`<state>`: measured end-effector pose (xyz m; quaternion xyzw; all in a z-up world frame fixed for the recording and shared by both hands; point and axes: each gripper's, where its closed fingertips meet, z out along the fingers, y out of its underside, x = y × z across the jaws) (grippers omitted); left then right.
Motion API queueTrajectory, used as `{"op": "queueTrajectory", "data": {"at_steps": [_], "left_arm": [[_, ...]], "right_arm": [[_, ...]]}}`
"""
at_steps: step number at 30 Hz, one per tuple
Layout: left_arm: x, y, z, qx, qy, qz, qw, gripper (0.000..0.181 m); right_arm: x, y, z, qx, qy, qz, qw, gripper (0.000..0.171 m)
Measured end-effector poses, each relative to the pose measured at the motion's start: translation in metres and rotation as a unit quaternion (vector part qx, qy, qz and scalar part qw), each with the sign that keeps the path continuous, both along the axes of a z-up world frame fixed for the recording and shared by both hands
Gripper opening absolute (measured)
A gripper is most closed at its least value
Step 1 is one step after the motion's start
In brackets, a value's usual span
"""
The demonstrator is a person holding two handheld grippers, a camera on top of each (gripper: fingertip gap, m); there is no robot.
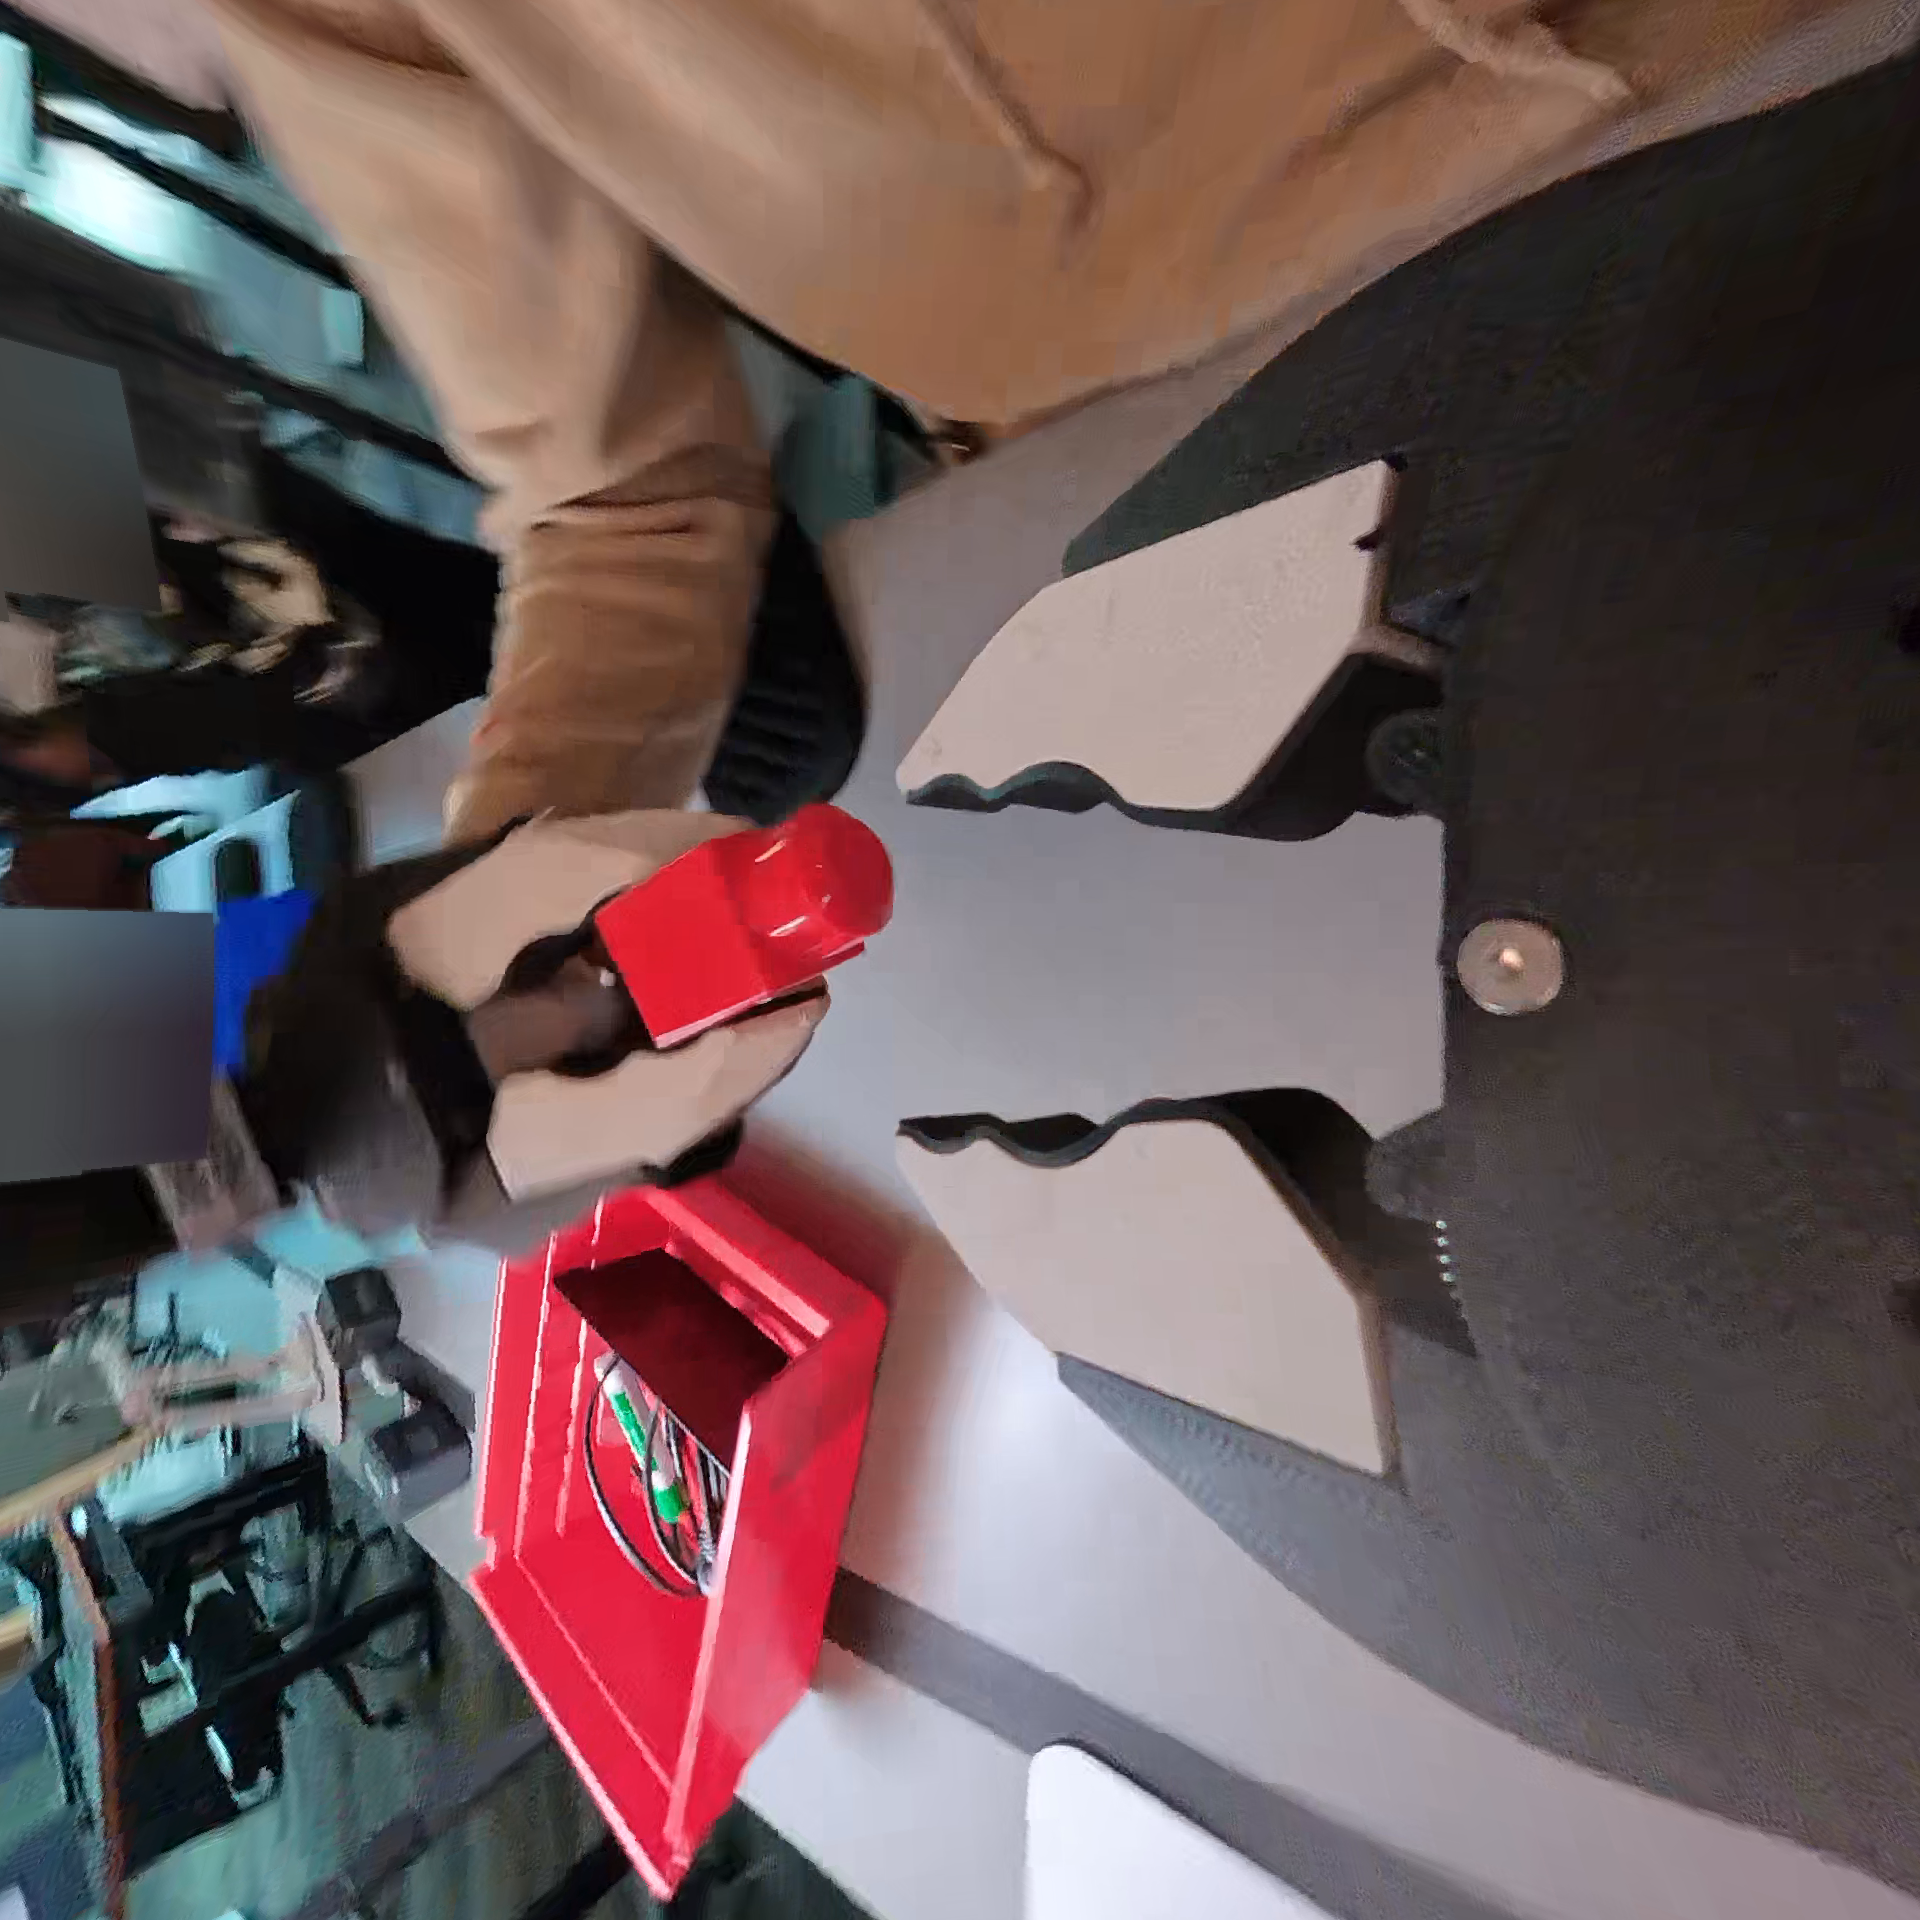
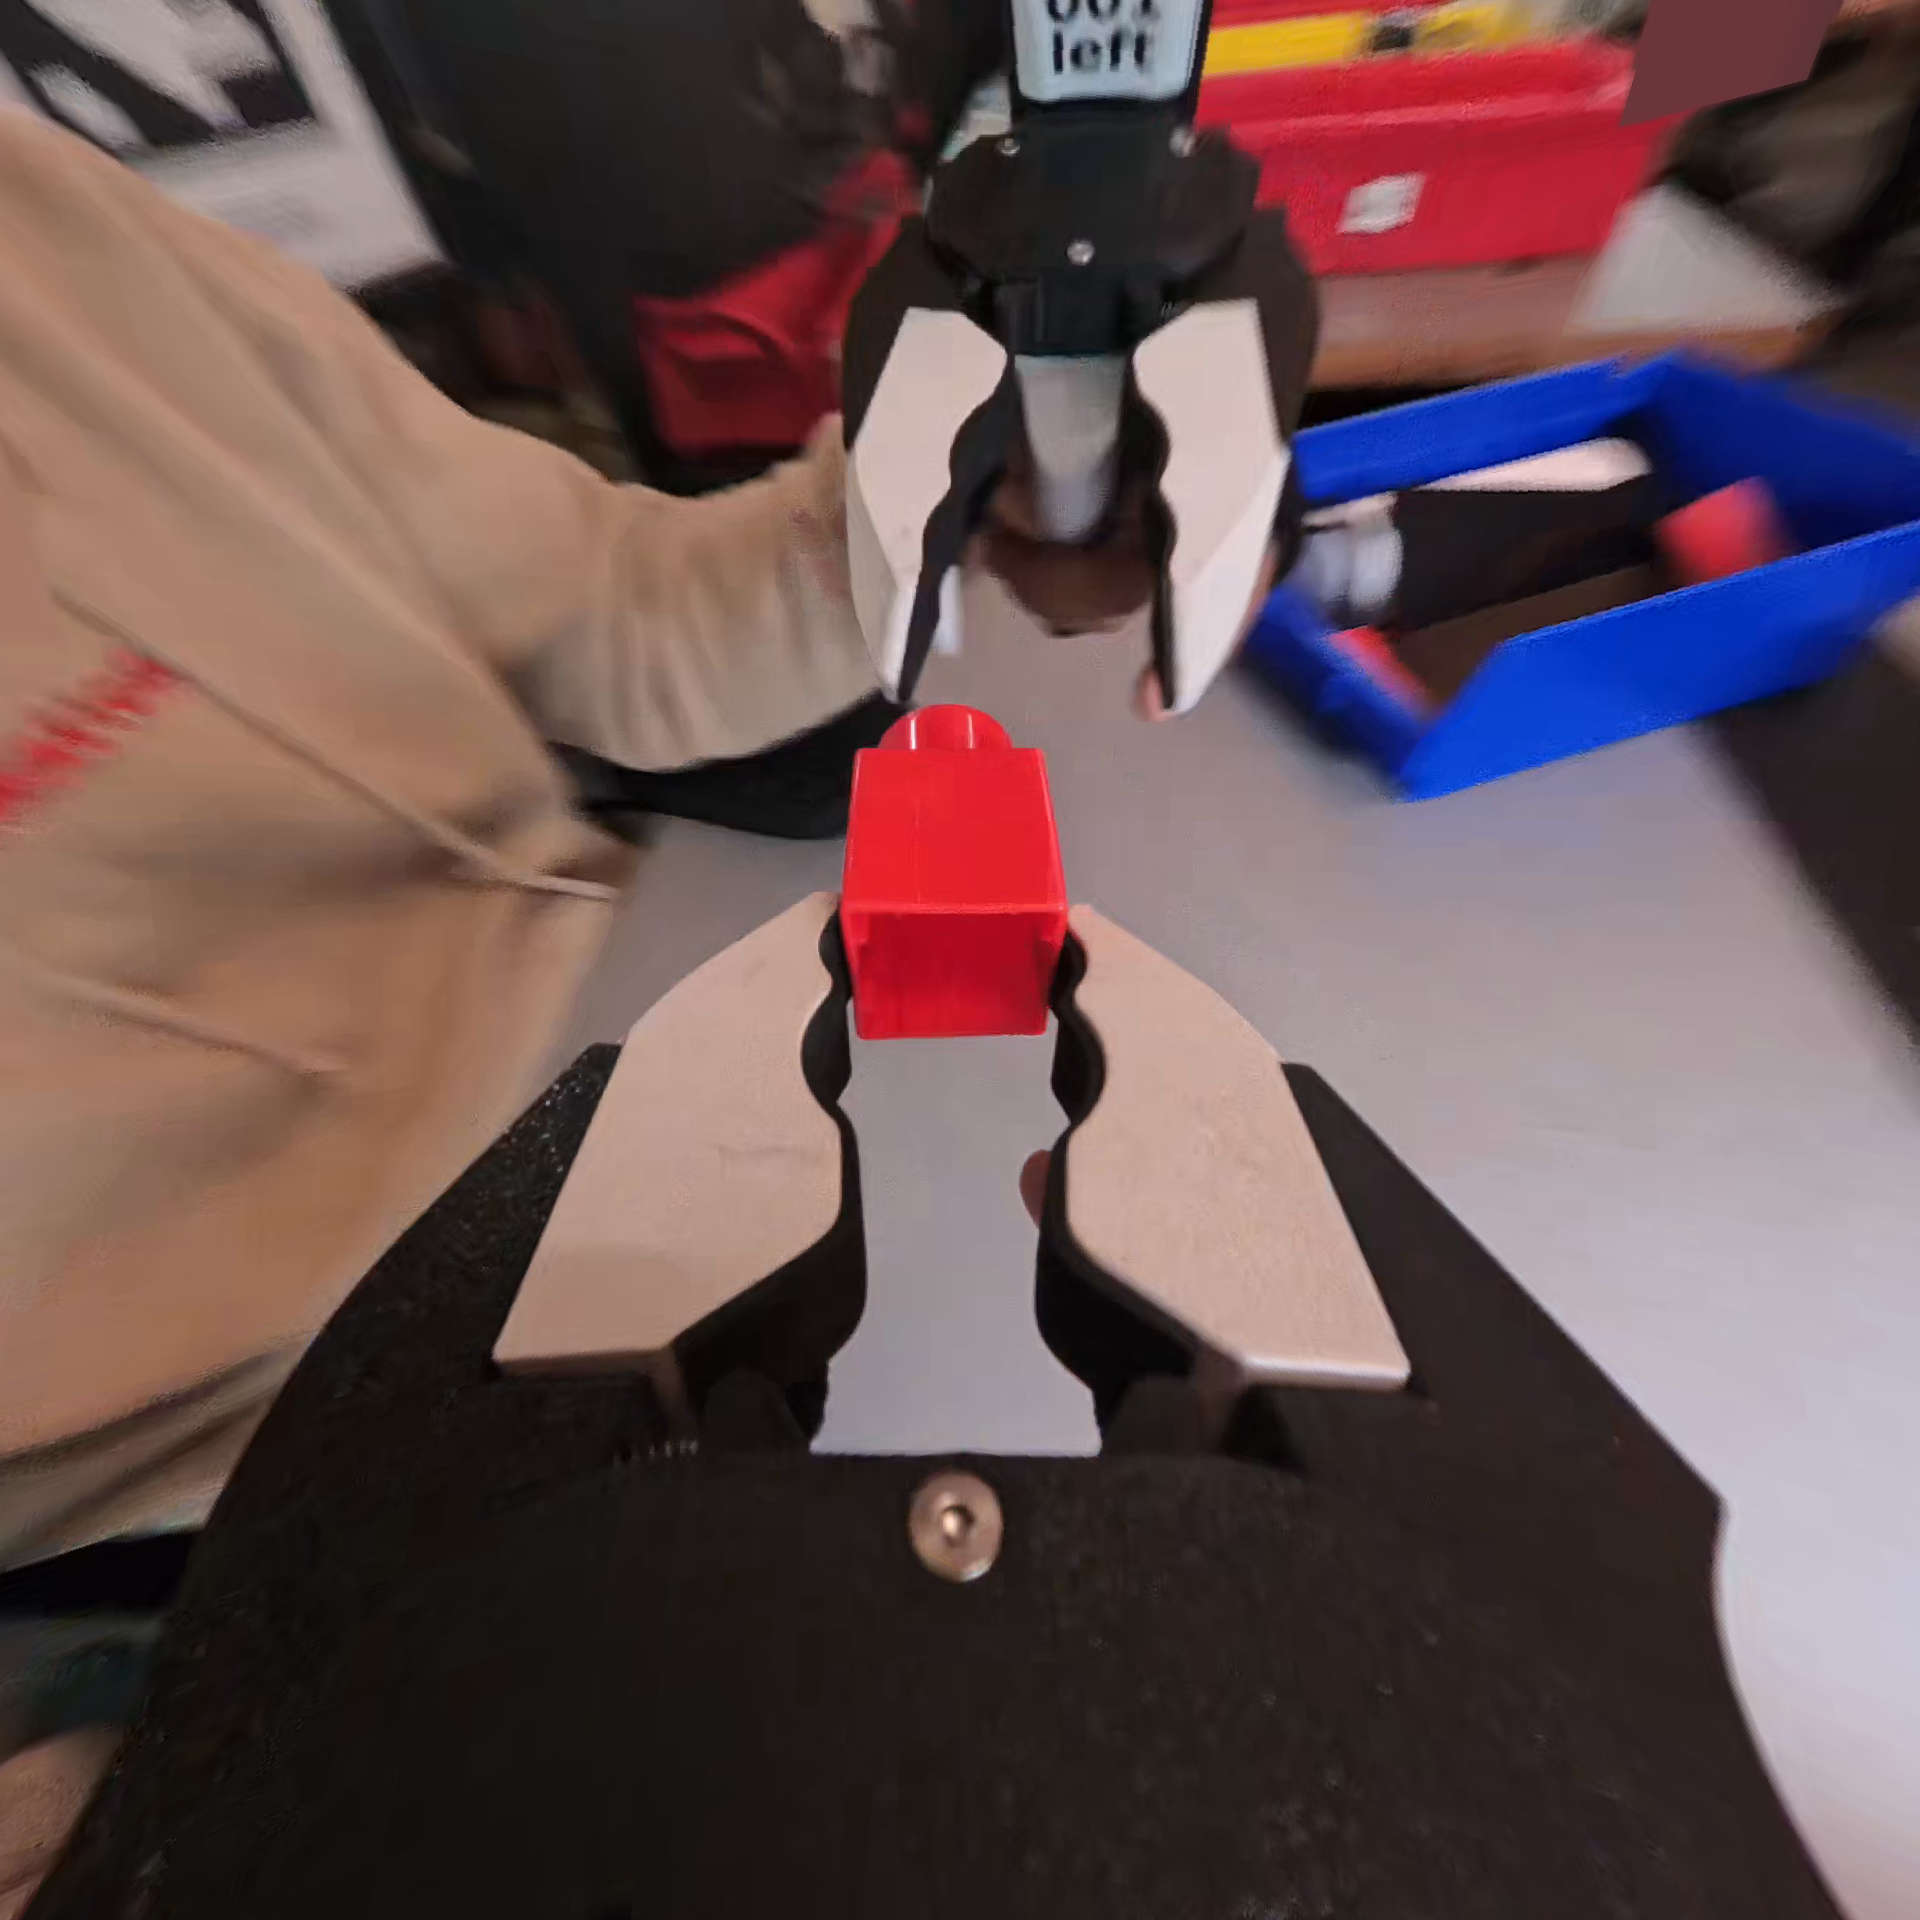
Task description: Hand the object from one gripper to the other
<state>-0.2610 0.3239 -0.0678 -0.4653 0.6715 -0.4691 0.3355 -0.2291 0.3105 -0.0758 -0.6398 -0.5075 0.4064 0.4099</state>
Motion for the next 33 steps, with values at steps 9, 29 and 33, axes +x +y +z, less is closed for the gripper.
{"op": "queueTrajectory", "data": {"at_steps": [9, 29, 33], "left_arm": [[-0.001, -0.068, -0.05, 0.111, 0.088, -0.15, 0.978, 0.075], [0.028, 0.04, 0.036, -0.077, -0.127, 0.141, 0.979, 0.07], [0.029, 0.042, 0.041, -0.306, -0.122, 0.094, 0.939, 0.07]], "right_arm": [[-0.021, -0.068, -0.034, -0.215, 0.052, 0.285, 0.933, 0.035], [0.013, 0.044, 0.059, 0.134, 0.192, -0.139, 0.962, 0.052], [0.002, 0.047, 0.059, 0.359, 0.024, -0.214, 0.908, 0.058]]}}
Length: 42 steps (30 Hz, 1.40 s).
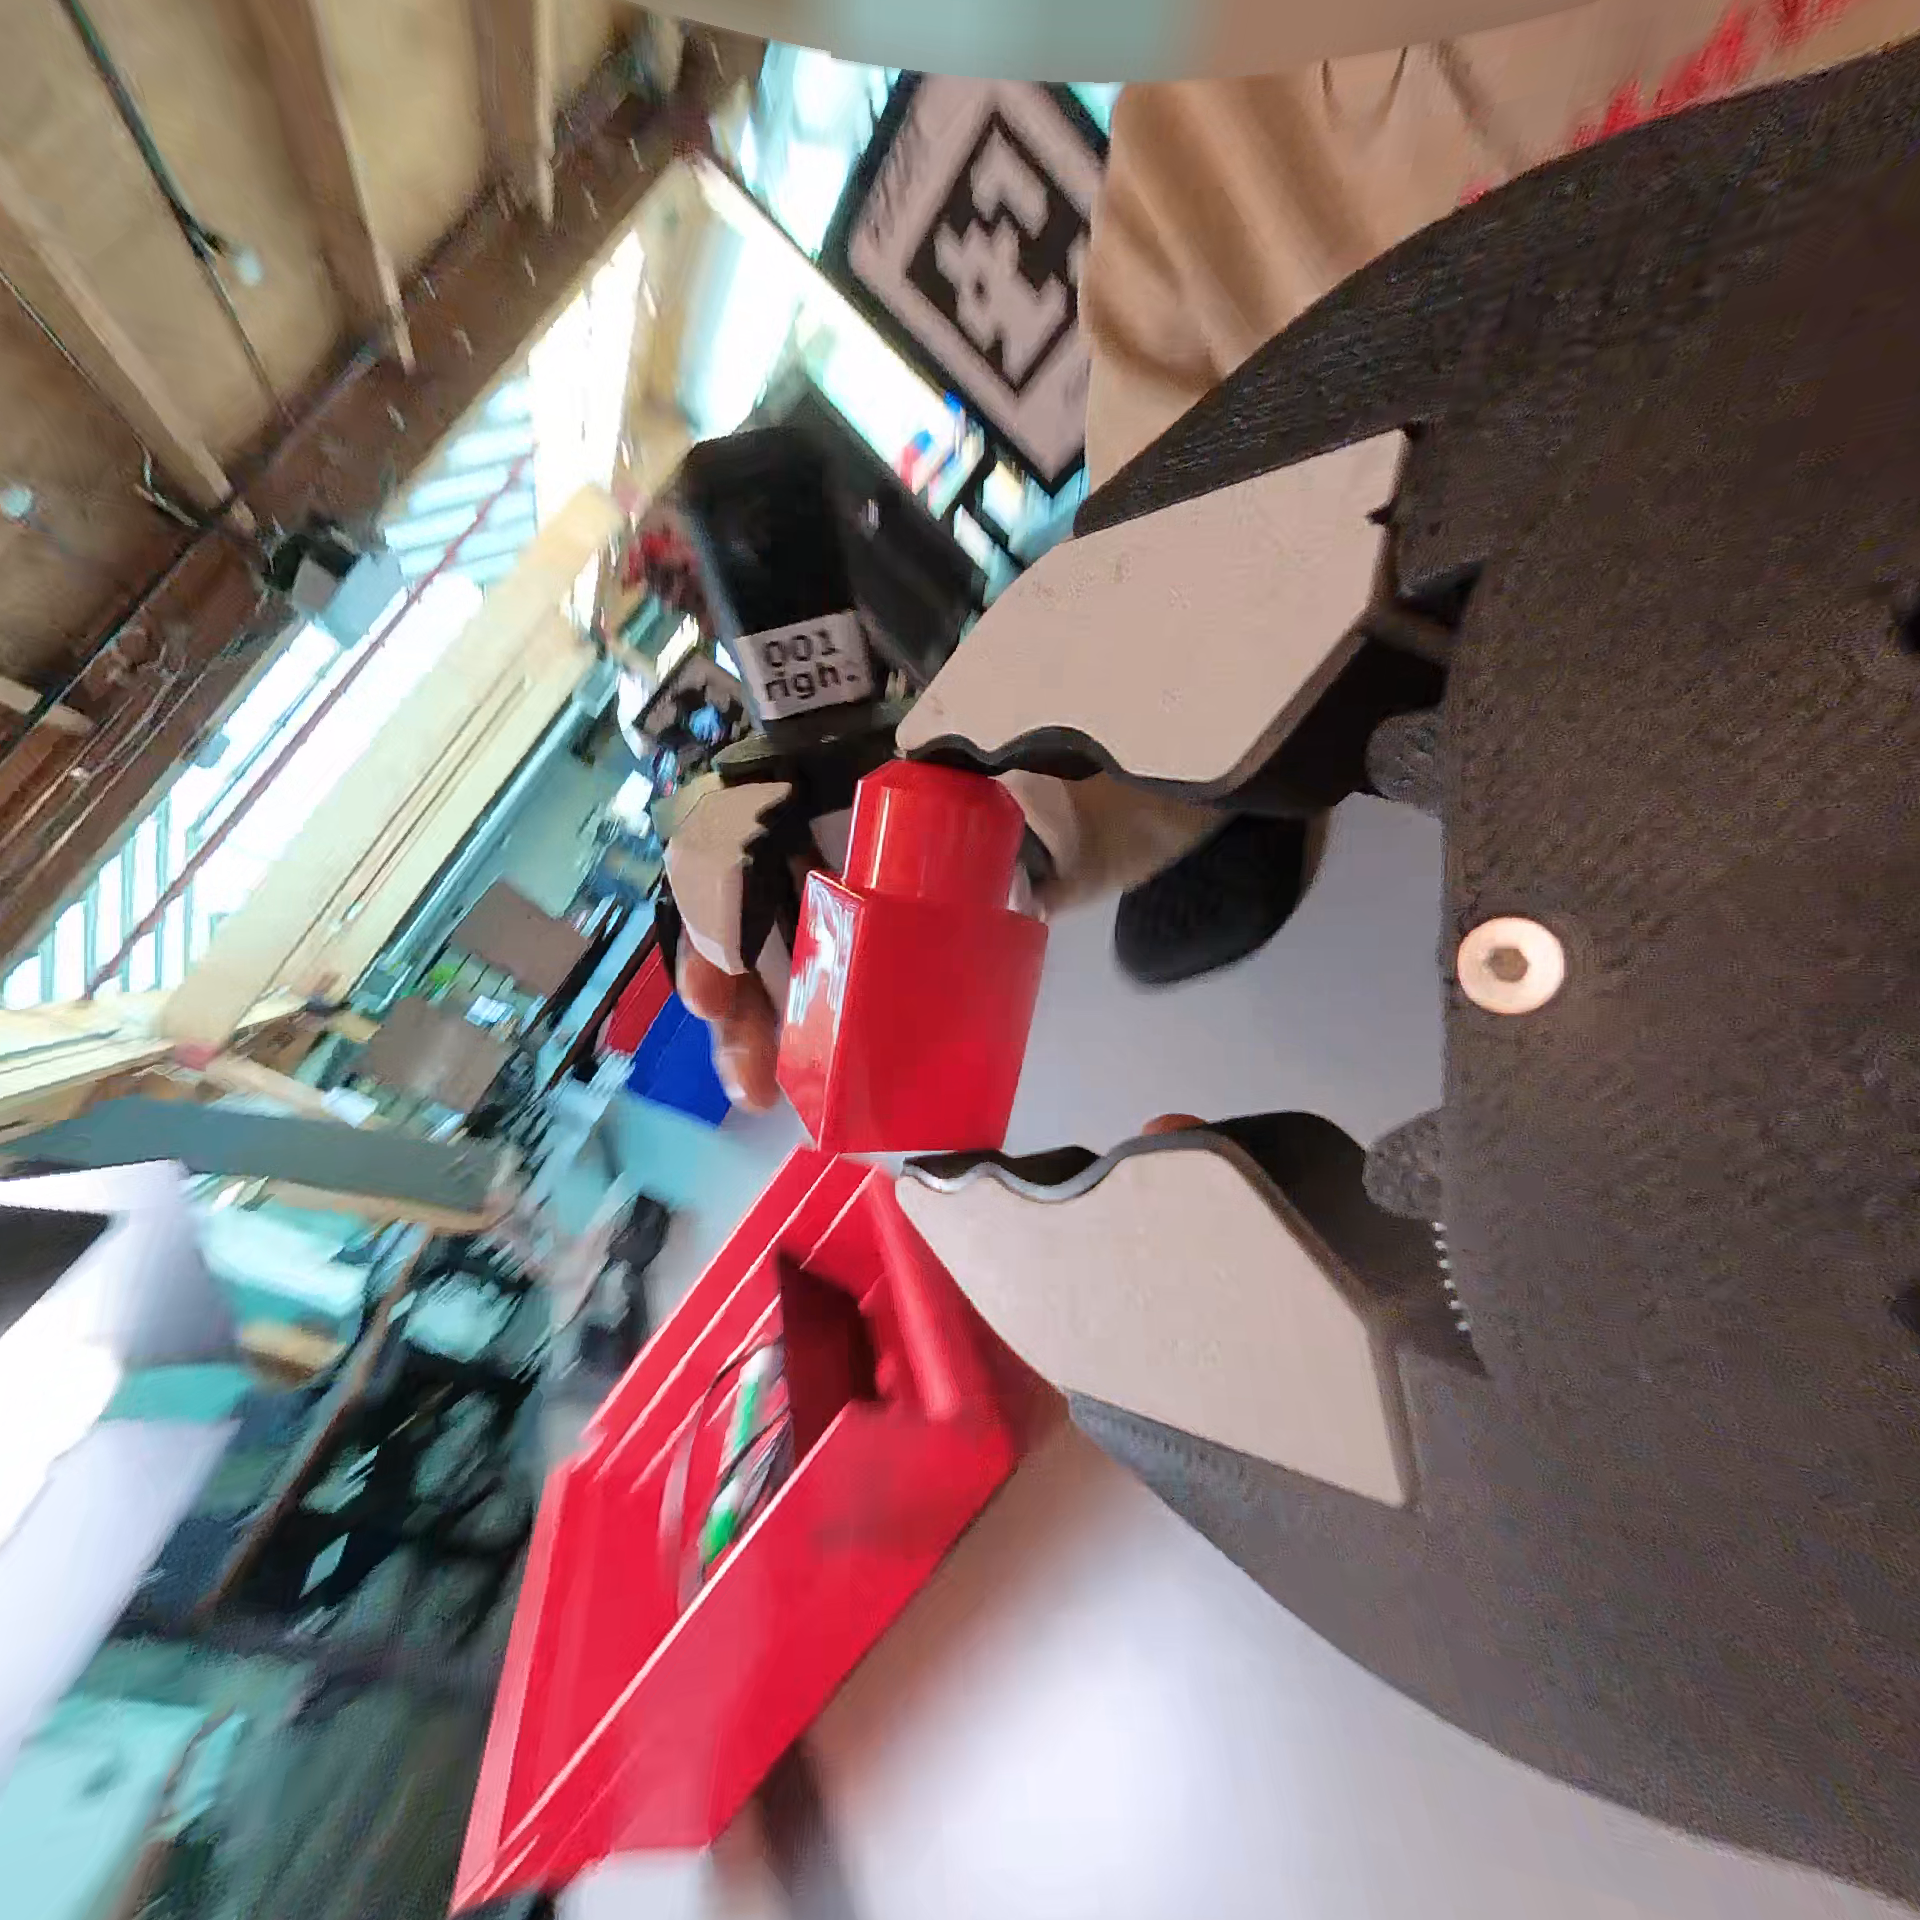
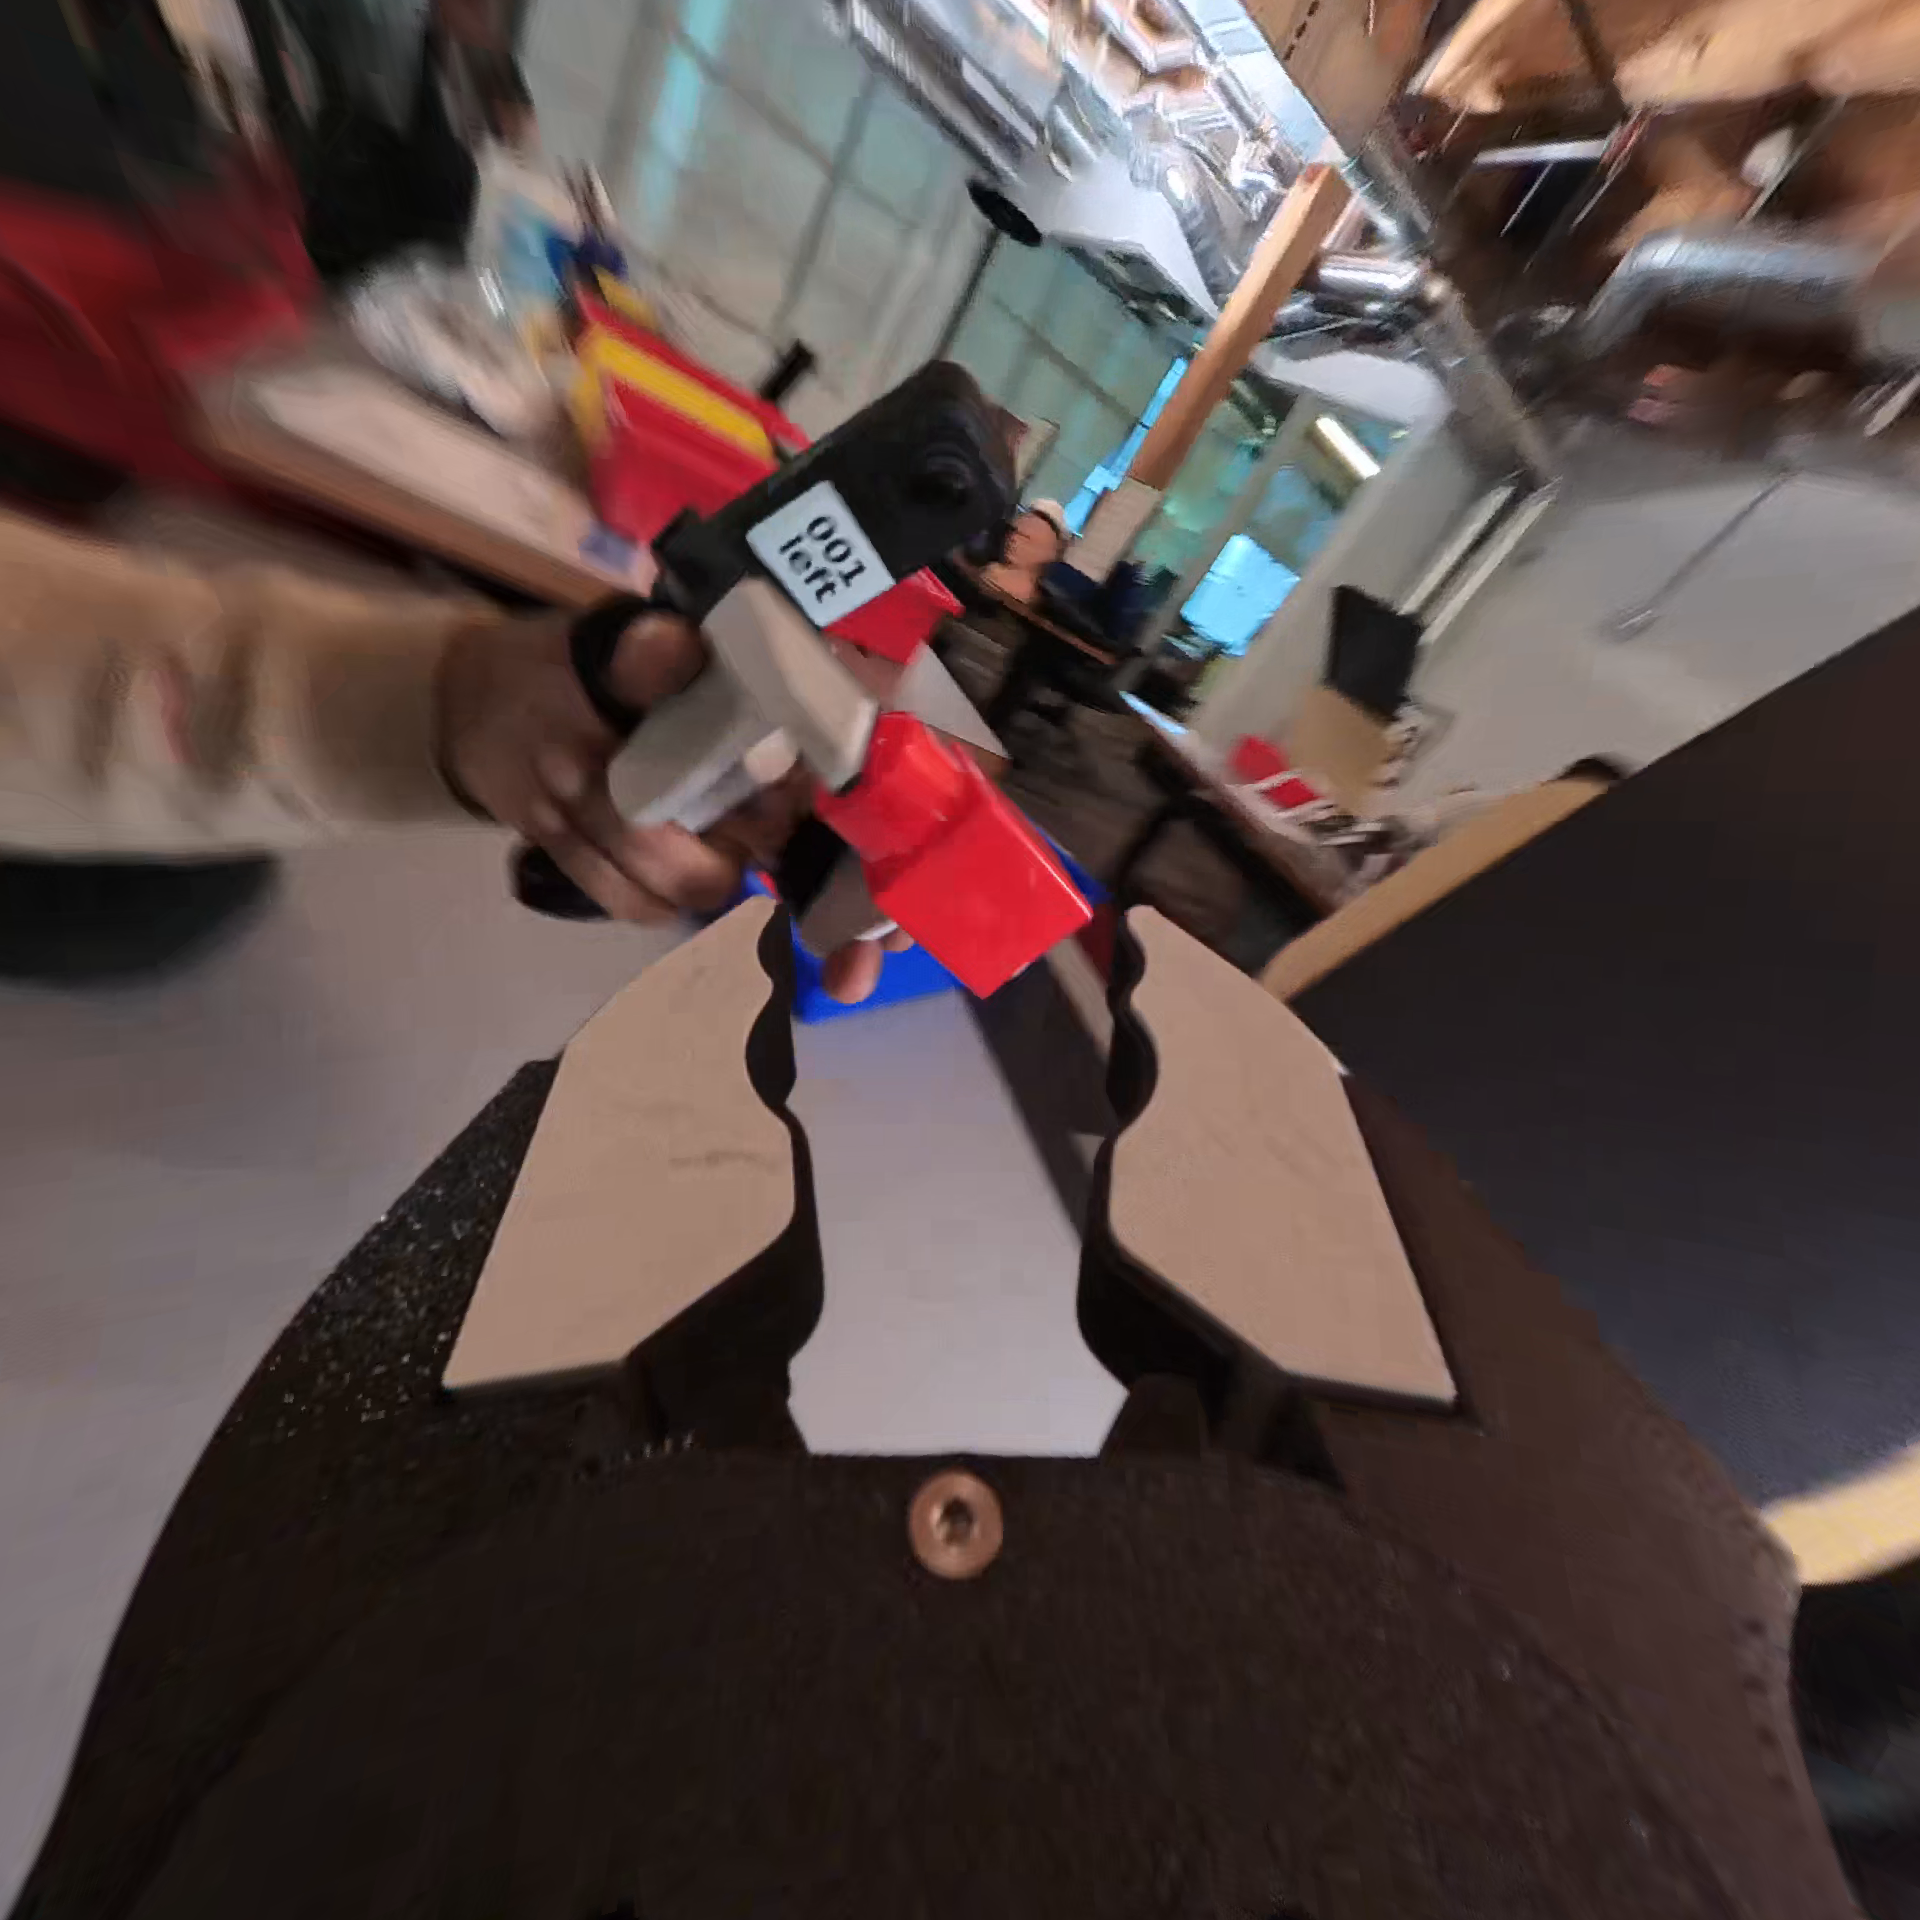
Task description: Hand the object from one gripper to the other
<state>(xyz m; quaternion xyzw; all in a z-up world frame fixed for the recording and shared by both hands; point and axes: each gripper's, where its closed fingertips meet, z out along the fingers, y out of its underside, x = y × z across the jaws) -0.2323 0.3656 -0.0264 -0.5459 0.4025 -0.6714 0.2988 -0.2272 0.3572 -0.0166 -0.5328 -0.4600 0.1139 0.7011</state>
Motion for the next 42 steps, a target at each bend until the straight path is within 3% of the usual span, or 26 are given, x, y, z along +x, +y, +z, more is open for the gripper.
{"op": "queueTrajectory", "data": {"at_steps": [2, 4, 5, 7, 11, 14, 18, 21, 24, 27, 29, 31, 35, 38, 42], "left_arm": [[0.004, -0.011, -0.01, -0.067, 0.027, -0.056, 0.996, 0.07], [0.01, -0.018, -0.023, -0.079, 0.063, -0.071, 0.992, 0.07], [0.012, -0.018, -0.029, -0.068, 0.08, -0.067, 0.992, 0.07], [0.012, -0.016, -0.031, -0.049, 0.087, -0.054, 0.993, 0.068], [-0.001, 0.002, -0.011, -0.002, 0.034, -0.009, 0.999, 0.065], [-0.019, 0.029, 0.006, 0.056, 0.01, 0.075, 0.996, 0.052], [-0.048, 0.065, 0.025, 0.143, 0.004, 0.204, 0.968, 0.043], [-0.065, 0.088, 0.026, 0.18, 0.033, 0.28, 0.942, 0.042], [-0.077, 0.101, 0.027, 0.197, 0.047, 0.316, 0.927, 0.042], [-0.09, 0.111, 0.029, 0.21, 0.06, 0.347, 0.912, 0.042], [-0.099, 0.12, 0.029, 0.218, 0.07, 0.369, 0.901, 0.042], [-0.109, 0.129, 0.027, 0.225, 0.085, 0.388, 0.89, 0.042], [-0.134, 0.151, 0.011, 0.223, 0.156, 0.41, 0.871, 0.042], [-0.17, 0.178, -0.008, 0.213, 0.236, 0.435, 0.842, 0.042], [-0.227, 0.23, -0.038, 0.17, 0.337, 0.467, 0.8, 0.045]], "right_arm": [[-0.012, 0.005, -0.015, 0.072, -0.11, -0.057, 0.99, 0.06], [-0.02, 0.012, -0.027, 0.135, -0.192, -0.105, 0.966, 0.058], [-0.022, 0.012, -0.027, 0.167, -0.207, -0.121, 0.956, 0.042], [-0.022, 0.013, -0.03, 0.17, -0.217, -0.121, 0.954, 0.036], [0.005, 0.016, -0.01, 0.042, -0.069, -0.093, 0.992, 0.036], [0.074, 0.041, 0.005, -0.069, 0.06, -0.145, 0.985, 0.036], [0.212, 0.091, -0.025, -0.196, 0.128, -0.334, 0.913, 0.036], [0.31, 0.119, -0.077, -0.286, 0.058, -0.485, 0.825, 0.036], [0.367, 0.129, -0.121, -0.353, -0.022, -0.553, 0.754, 0.036], [0.396, 0.135, -0.122, -0.33, -0.048, -0.6, 0.727, 0.055], [0.39, 0.14, -0.102, -0.282, -0.036, -0.602, 0.746, 0.059], [0.36, 0.142, -0.076, -0.226, 0.003, -0.564, 0.795, 0.054], [0.254, 0.115, -0.047, -0.189, 0.103, -0.403, 0.89, 0.049], [0.177, 0.071, -0.057, -0.201, 0.156, -0.286, 0.924, 0.046], [0.109, 0.022, -0.1, -0.23, 0.175, -0.202, 0.936, 0.044]]}}
